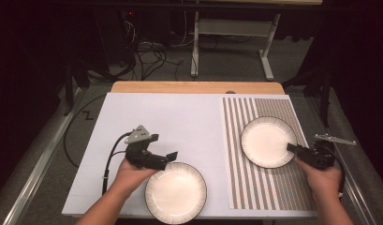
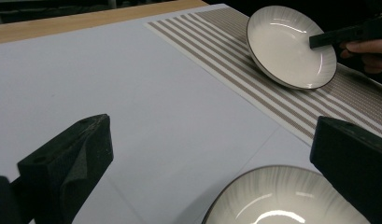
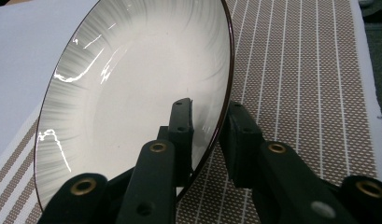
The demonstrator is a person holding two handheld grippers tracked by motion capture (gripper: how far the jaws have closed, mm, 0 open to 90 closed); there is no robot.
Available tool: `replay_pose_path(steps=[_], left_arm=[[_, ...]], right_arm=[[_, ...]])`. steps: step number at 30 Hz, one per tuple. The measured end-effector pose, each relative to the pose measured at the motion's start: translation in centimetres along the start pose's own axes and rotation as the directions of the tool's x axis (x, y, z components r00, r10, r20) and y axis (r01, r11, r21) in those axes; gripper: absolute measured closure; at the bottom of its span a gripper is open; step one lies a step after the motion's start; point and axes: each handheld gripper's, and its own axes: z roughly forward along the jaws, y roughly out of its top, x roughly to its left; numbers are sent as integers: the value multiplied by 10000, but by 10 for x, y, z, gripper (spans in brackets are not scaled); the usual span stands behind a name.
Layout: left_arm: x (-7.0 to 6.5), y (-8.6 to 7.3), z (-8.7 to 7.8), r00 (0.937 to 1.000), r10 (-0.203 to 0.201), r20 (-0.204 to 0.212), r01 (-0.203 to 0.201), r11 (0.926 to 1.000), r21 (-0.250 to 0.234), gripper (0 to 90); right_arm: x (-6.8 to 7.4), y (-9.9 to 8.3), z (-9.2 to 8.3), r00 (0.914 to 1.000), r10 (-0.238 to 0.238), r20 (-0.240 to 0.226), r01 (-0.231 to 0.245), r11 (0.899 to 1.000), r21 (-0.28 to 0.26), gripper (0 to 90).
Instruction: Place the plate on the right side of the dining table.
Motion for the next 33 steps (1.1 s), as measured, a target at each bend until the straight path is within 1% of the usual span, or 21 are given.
replay_pose_path(steps=[1,2,3,4,5,6,8,12,13,14,17,18,20,21,24,27,28,30,31,32,33], left_arm=[[0,0,0,10000,0,0,0,10000,0,1],[4,-8,-12,9993,210,-295,-208,9998,65,1],[4,-8,-12,9993,210,-295,-208,9998,65,1],[7,-12,-18,9988,230,-424,-227,9997,75,1],[7,-12,-18,9988,230,-424,-227,9997,75,1],[11,-18,-26,9972,311,-679,-310,9995,28,1],[14,-22,-31,9963,311,-801,-319,9995,-81,1],[18,-26,-35,9957,241,-898,-262,9994,-221,1],[21,-29,-35,9955,171,-936,-197,9994,-268,1],[21,-31,-35,9949,153,-995,-179,9995,-255,1],[23,-34,-34,9952,178,-964,-196,9997,-176,1],[25,-36,-34,9958,78,-914,-98,9997,-213,1],[25,-36,-35,9951,124,-982,-147,9996,-235,1],[25,-37,-35,9949,126,-1002,-151,9996,-249,1],[25,-39,-36,9948,104,-1018,-131,9996,-262,1],[25,-41,-38,9950,68,-995,-101,9994,-319,1],[26,-41,-39,9949,28,-1012,-71,9991,-419,1],[28,-42,-41,9949,-67,-1002,14,9986,-524,1],[28,-42,-41,9949,-67,-1002,14,9986,-524,1],[30,-43,-42,9946,-138,-1028,76,9981,-604,1],[30,-43,-42,9946,-138,-1028,76,9981,-604,1]], right_arm=[[0,0,0,10000,0,0,0,10000,0,771],[-1,0,1,10000,69,39,-69,10000,17,768],[-1,0,1,10000,69,39,-69,10000,17,768],[-1,0,2,9999,124,101,-124,9999,54,764],[-1,0,2,9999,124,101,-124,9999,54,764],[-1,0,3,9996,234,166,-236,9997,115,758],[-1,0,5,9992,327,235,-332,9993,179,752],[-2,-1,7,9982,420,421,-432,9987,281,737],[-2,-1,8,9971,427,628,-450,9983,367,730],[-2,-1,9,9963,470,717,-502,9978,434,728],[-3,-2,10,9952,510,831,-553,9972,510,726],[-3,-3,11,9927,258,1181,-324,9980,546,740],[-3,-4,10,9927,277,1177,-342,9980,530,737],[-3,-4,9,9928,206,1179,-265,9985,481,728],[0,-4,5,9916,177,1283,-197,9997,143,667],[5,-2,-2,9904,-181,1367,218,9994,-258,599],[9,-1,-4,9887,-434,1434,492,9981,-369,572],[18,0,-9,9869,-836,1377,931,9936,-637,519],[18,0,-9,9869,-836,1377,931,9936,-637,519],[29,1,-12,9847,-1202,1261,1319,9872,-896,467],[29,1,-12,9847,-1202,1261,1319,9872,-896,467]])
